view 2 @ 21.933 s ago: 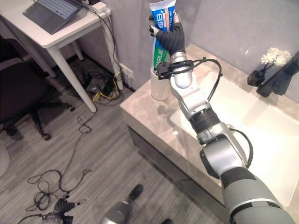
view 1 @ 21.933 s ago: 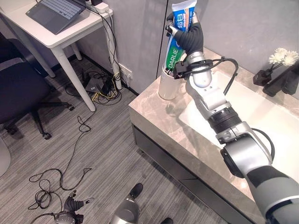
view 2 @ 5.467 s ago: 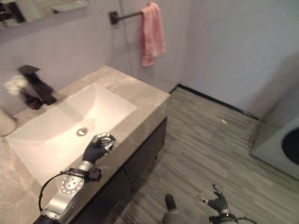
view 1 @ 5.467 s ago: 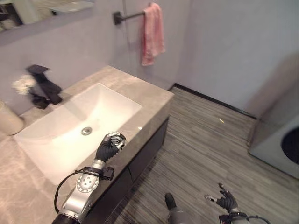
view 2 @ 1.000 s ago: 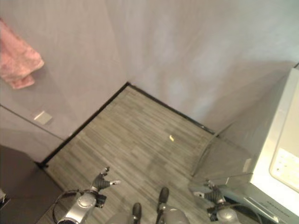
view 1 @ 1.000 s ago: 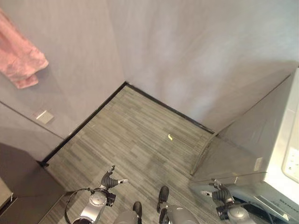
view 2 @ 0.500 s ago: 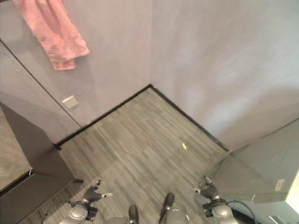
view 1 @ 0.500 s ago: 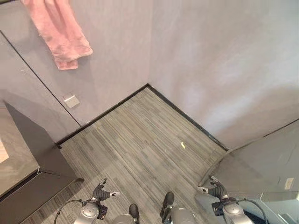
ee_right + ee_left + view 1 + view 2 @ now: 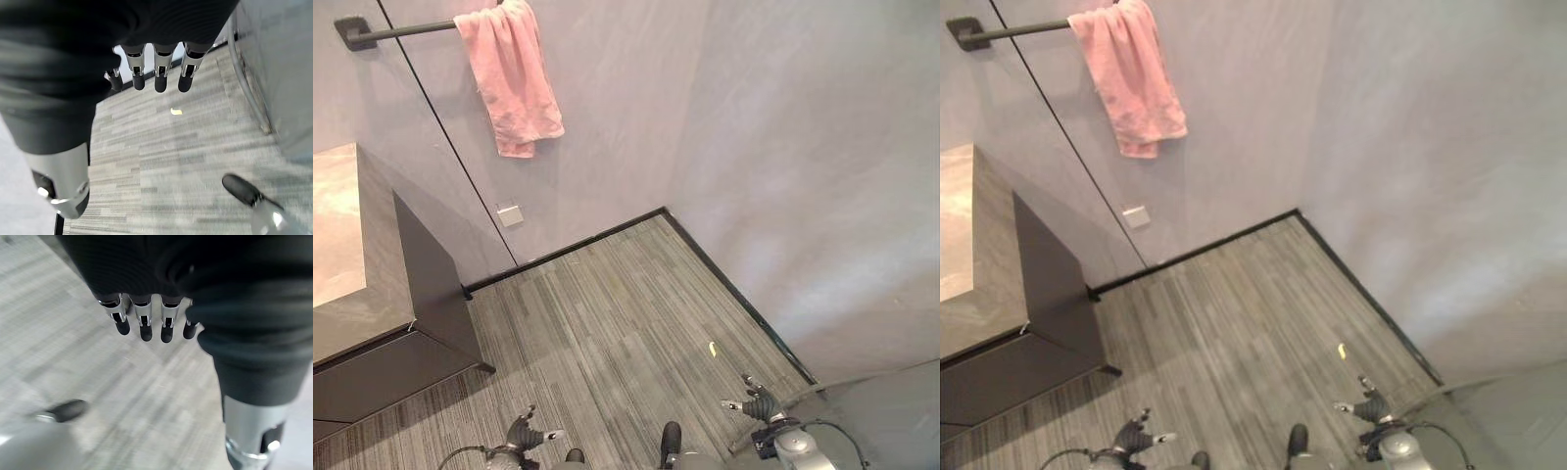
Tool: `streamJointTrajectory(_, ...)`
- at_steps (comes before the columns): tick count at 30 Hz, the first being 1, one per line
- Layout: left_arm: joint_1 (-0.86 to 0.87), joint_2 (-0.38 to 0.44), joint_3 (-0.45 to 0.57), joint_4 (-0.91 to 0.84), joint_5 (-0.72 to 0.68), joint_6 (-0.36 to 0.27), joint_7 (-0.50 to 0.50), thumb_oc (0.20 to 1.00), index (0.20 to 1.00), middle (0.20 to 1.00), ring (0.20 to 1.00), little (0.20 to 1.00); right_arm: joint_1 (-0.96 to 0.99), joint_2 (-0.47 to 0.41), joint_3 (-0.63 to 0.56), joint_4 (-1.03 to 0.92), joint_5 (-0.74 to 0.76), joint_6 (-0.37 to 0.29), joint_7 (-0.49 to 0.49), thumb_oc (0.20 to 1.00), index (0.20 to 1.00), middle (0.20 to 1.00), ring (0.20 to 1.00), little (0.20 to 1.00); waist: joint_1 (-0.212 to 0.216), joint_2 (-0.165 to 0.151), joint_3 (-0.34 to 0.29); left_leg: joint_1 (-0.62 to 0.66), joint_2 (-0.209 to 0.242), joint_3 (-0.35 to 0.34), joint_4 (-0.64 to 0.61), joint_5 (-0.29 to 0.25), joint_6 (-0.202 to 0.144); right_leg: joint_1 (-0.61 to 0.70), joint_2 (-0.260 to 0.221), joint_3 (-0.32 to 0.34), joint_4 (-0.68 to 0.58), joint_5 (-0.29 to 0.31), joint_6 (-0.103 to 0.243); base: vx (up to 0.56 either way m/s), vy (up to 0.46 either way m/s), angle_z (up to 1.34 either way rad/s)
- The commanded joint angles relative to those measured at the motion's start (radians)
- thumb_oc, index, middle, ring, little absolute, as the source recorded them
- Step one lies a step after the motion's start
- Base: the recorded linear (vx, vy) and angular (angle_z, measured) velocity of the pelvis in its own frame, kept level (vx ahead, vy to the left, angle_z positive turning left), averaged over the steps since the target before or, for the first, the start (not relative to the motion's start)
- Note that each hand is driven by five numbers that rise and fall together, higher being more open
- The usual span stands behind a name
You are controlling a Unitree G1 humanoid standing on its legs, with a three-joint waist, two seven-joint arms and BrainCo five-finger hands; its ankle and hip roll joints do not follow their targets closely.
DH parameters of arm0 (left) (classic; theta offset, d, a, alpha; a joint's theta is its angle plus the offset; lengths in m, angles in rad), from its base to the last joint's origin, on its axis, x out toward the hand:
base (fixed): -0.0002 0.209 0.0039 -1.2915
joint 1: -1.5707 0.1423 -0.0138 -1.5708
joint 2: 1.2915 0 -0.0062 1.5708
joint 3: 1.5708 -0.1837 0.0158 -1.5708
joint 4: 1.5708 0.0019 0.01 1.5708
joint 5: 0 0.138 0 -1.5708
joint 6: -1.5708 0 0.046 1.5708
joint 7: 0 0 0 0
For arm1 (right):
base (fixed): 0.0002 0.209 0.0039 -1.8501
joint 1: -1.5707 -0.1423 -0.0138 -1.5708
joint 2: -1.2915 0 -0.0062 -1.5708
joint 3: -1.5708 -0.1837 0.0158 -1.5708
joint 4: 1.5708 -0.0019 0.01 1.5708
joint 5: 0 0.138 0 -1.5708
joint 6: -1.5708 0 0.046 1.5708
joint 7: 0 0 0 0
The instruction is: Put brush and paste in cup on sink, flatten towel.
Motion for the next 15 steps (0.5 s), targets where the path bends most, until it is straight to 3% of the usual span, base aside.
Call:
streamJointTrajectory(1,-0.046,0.052,0.018,-0.021,0.026,-0.031,0.007,1.000,1.000,1.000,1.000,1.000,-0.004,-0.019,0.000,-0.032,0.006,-0.015,0.001,1.000,1.000,1.000,1.000,1.000,-0.013,-0.059,-0.016,-0.023,-0.084,-0.016,0.018,0.002,0.006,0.002,-0.037,0.034,0.109,-0.075,0.048,0.03,-0.062,-0.04)
streamJointTrajectory(6,-0.068,0.035,0.020,0.000,-0.003,-0.030,0.009,1.000,1.000,1.000,1.000,1.000,0.001,-0.008,-0.010,-0.034,0.041,-0.022,-0.001,1.000,1.000,1.000,1.000,1.000,-0.028,-0.054,-0.018,-0.030,-0.069,0.000,0.021,0.023,-0.016,0.024,-0.039,-0.002,0.107,-0.083,0.044,0.02,-0.049,0.09)
streamJointTrajectory(8,-0.088,0.031,0.012,-0.004,-0.011,-0.035,0.013,1.000,1.000,1.000,1.000,1.000,0.010,-0.007,-0.018,-0.055,0.068,-0.029,0.002,1.000,1.000,1.000,1.000,1.000,-0.049,-0.056,-0.009,-0.063,-0.060,0.078,0.074,0.053,-0.028,0.034,-0.052,-0.027,0.099,-0.067,0.048,-0.03,0.007,0.25)
streamJointTrajectory(11,-0.080,0.035,0.029,-0.020,-0.027,-0.049,0.022,1.000,1.000,1.000,1.000,1.000,0.012,-0.007,-0.013,-0.047,0.079,-0.032,0.018,1.000,1.000,1.000,1.000,1.000,-0.042,-0.050,-0.019,-0.043,-0.072,0.087,0.039,0.024,-0.013,0.036,-0.051,-0.013,0.091,-0.058,0.052,0.01,0.029,0.37)
streamJointTrajectory(15,-0.057,0.046,0.066,-0.017,-0.055,-0.070,0.037,1.000,1.000,1.000,1.000,1.000,0.004,0.002,-0.024,-0.020,0.085,-0.041,0.009,1.000,1.000,1.000,1.000,1.000,-0.035,-0.037,-0.041,-0.005,-0.081,0.089,-0.028,0.031,0.005,0.033,-0.054,0.027,0.078,-0.040,0.061,0.01,0.090,-0.29)
